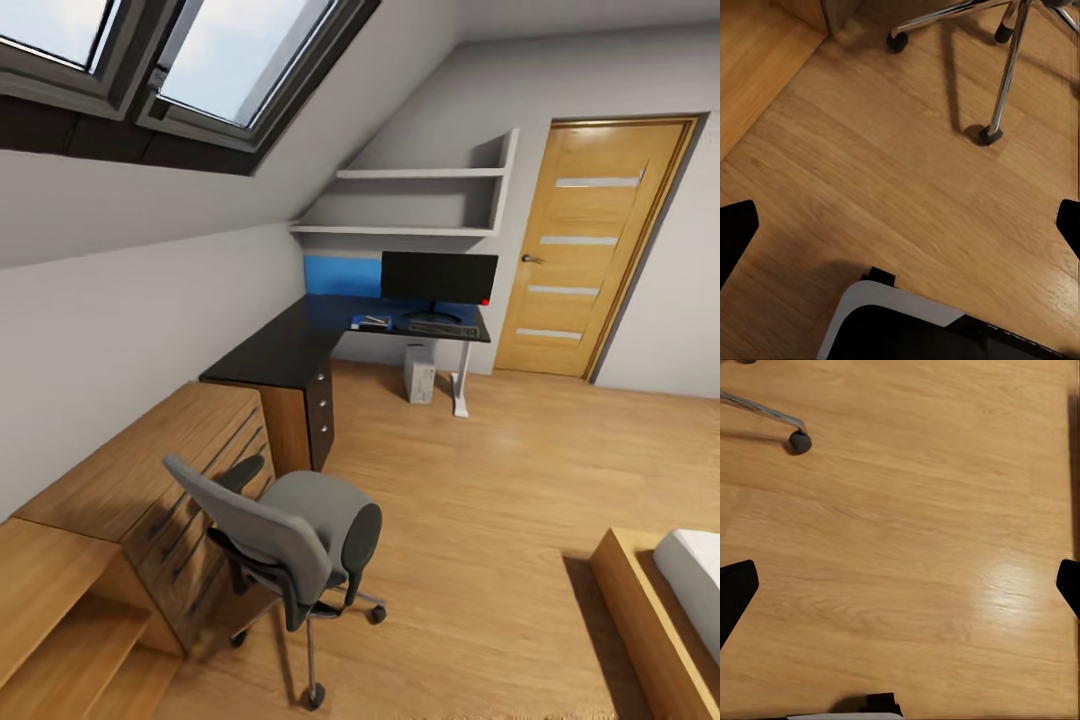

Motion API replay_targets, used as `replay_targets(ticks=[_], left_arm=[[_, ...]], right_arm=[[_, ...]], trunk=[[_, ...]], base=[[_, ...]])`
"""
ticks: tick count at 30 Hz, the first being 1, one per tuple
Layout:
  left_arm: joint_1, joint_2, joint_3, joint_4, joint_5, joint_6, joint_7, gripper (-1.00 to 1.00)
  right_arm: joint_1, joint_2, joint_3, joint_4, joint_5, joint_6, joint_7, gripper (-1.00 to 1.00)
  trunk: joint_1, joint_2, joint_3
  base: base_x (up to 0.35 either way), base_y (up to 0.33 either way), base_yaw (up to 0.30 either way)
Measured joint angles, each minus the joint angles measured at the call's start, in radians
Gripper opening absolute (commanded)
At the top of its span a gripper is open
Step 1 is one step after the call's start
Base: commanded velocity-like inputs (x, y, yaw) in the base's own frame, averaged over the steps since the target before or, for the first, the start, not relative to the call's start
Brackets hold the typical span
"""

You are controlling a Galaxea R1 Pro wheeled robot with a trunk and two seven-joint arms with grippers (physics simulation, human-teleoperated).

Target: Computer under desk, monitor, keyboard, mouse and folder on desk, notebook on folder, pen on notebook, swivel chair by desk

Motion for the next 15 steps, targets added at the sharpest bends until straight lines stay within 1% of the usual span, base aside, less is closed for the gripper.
replay_targets(ticks=[9,11,15], left_arm=[[0.000,0.000,0.001,0.000,0.000,0.000,0.000,1.00],[0.000,0.000,0.001,0.000,0.001,-0.001,0.000,1.00],[0.000,0.000,0.000,0.000,0.001,-0.001,0.000,1.00]], right_arm=[[0.000,0.000,0.000,0.000,0.000,0.000,0.000,1.00],[0.000,0.000,0.000,0.000,0.000,0.001,0.000,1.00],[0.000,0.000,0.000,0.000,0.000,0.002,0.000,1.00]], trunk=[[0.000,0.000,0.000],[0.000,0.000,0.000],[0.000,0.000,0.000]], base=[[0.000,0.000,-0.260],[0.000,0.000,-0.169],[0.000,0.000,-0.072]])
